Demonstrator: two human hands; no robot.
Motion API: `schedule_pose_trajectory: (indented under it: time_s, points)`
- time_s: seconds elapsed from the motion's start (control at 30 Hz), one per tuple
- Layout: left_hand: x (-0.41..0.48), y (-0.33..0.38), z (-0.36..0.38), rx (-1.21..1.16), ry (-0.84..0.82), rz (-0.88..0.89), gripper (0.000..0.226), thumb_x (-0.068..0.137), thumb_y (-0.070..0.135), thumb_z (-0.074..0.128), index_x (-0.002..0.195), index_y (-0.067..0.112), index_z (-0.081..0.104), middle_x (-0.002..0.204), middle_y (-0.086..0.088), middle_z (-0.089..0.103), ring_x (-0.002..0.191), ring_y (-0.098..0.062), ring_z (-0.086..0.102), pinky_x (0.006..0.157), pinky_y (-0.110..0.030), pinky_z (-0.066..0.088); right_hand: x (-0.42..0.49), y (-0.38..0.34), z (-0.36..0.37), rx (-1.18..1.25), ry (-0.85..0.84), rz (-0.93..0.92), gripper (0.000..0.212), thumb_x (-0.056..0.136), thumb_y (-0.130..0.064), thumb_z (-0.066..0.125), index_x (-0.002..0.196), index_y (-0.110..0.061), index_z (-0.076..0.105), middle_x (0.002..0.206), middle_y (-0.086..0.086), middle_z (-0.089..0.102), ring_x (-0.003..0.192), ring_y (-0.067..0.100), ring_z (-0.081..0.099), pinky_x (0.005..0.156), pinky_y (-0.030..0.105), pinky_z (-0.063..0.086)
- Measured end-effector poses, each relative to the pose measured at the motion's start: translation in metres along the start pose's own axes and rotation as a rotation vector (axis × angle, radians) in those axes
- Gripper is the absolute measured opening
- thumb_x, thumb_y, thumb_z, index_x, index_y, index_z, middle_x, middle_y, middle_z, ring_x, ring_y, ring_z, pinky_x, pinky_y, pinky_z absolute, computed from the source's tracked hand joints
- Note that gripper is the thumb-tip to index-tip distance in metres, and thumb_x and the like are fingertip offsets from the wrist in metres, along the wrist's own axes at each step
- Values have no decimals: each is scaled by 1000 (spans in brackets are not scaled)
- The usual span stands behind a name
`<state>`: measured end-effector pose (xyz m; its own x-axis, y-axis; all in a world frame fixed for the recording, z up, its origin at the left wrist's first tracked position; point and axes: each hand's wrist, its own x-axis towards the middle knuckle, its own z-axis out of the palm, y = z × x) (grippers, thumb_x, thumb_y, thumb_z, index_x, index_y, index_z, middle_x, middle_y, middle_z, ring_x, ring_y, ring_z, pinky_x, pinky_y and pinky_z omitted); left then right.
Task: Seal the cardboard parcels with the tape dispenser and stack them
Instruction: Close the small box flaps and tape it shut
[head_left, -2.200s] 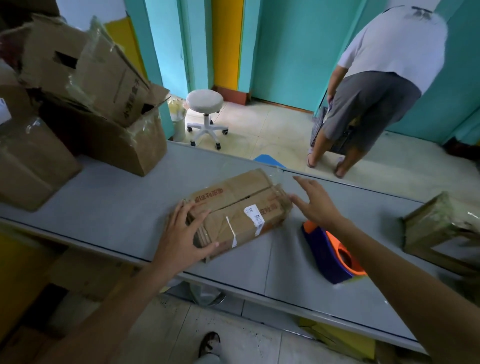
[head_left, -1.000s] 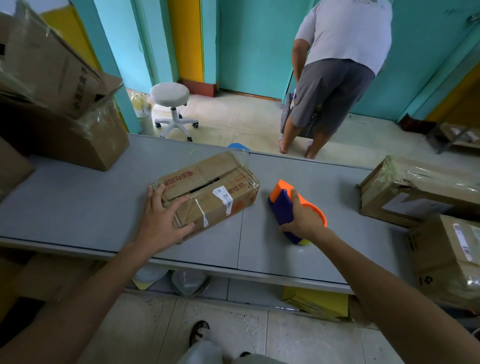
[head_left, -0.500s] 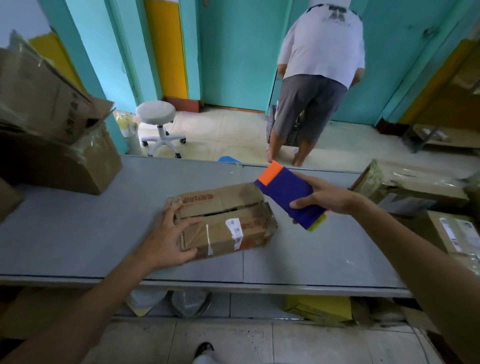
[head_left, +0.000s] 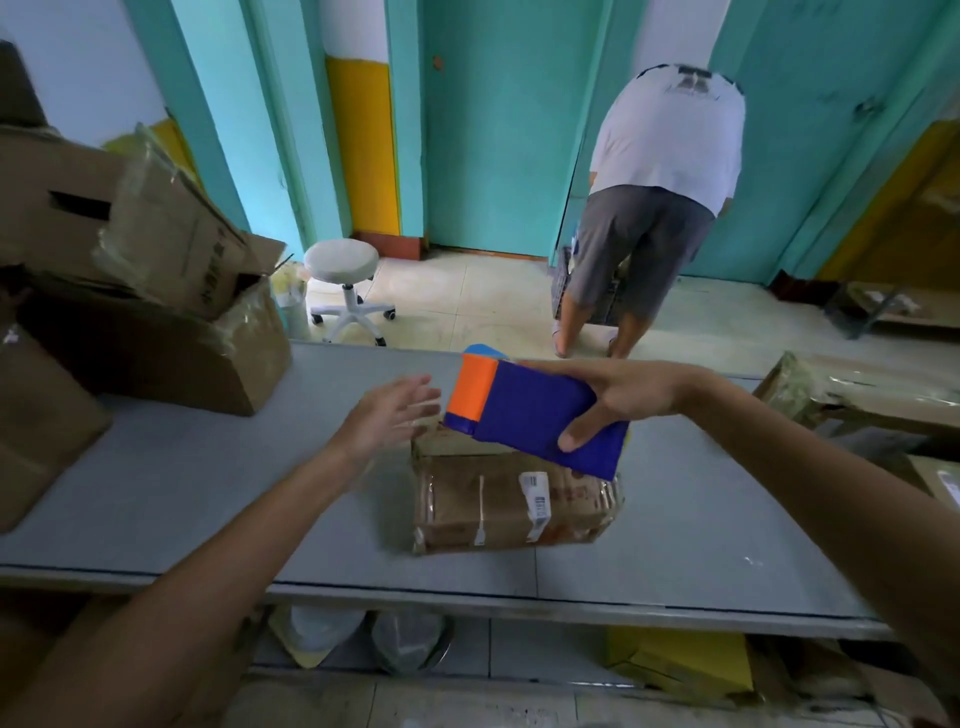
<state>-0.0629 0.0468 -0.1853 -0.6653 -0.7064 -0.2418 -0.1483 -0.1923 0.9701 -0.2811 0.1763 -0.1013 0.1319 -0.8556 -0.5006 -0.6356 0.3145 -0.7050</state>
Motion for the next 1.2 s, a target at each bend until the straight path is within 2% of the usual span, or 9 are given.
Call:
schedule_pose_trajectory:
  time_s: [0.07,0.13,0.2,0.37,0.47,0.7,0.83,1.03,1.2]
  points:
    - [-5,6,-1,-102,-72,-67,29,99,30,33,114,15,53,97,-5,64,84,-17,59,79,-32,45,7,-11,2,-35,-61,-33,59,82,-6,67,122,-39,38,109,-13,56,97,10,60,67,16,53]
    - [-10,6,-6,-151,-84,-73,26,98,30,36,99,17,58,84,-3,61,76,-16,56,72,-30,42,14,-20,5,-52,-105,-58,56,83,-5,67,119,-39,40,108,-14,57,96,8,61,69,18,54]
    - [-14,5,-12,-156,-56,-72,23,96,27,41,90,16,60,80,-1,62,73,-14,56,70,-29,42,21,-26,7,-42,-138,-81,56,80,-10,71,117,-40,42,107,-16,58,97,9,61,72,19,54]
    - [-18,-1,-31,-342,-51,-132,19,92,28,46,89,15,60,78,-1,61,67,-11,57,59,-22,49,34,-35,11,4,-164,-142,68,73,-18,68,131,-37,38,105,-16,63,98,10,63,74,22,53]
    - [-20,-5,-35,-405,-31,-169,18,95,14,44,88,9,60,78,-4,58,67,-11,55,53,-18,52,40,-35,12,22,-184,-159,71,74,-17,68,135,-33,37,110,-8,62,101,16,63,77,27,54]
    - [-13,-11,-26,-80,157,-117,26,91,-8,43,84,8,62,78,-8,65,71,-15,59,58,-19,51,54,-30,14,-49,-271,-118,75,71,-21,69,135,-34,33,115,-8,59,107,17,60,81,26,54]
    - [-11,-15,-26,52,220,-38,19,91,-3,50,92,11,63,79,-4,68,68,-10,63,52,-14,48,58,-24,10,-38,-314,-128,70,73,-18,68,132,-35,35,113,-10,60,107,16,61,82,27,54]
    - [-6,-9,-21,191,237,-81,28,88,-8,48,73,7,65,63,-1,65,62,-8,58,57,-15,45,62,-23,-2,-63,-360,-170,70,75,-20,67,134,-37,33,121,-6,57,114,19,57,89,32,54]
    - [-3,-5,-13,145,330,-39,17,92,2,48,93,3,66,79,-11,65,70,-17,56,57,-21,42,66,-22,-14,-81,-356,-208,74,75,-21,67,136,-39,29,124,-8,54,113,12,56,89,29,53]
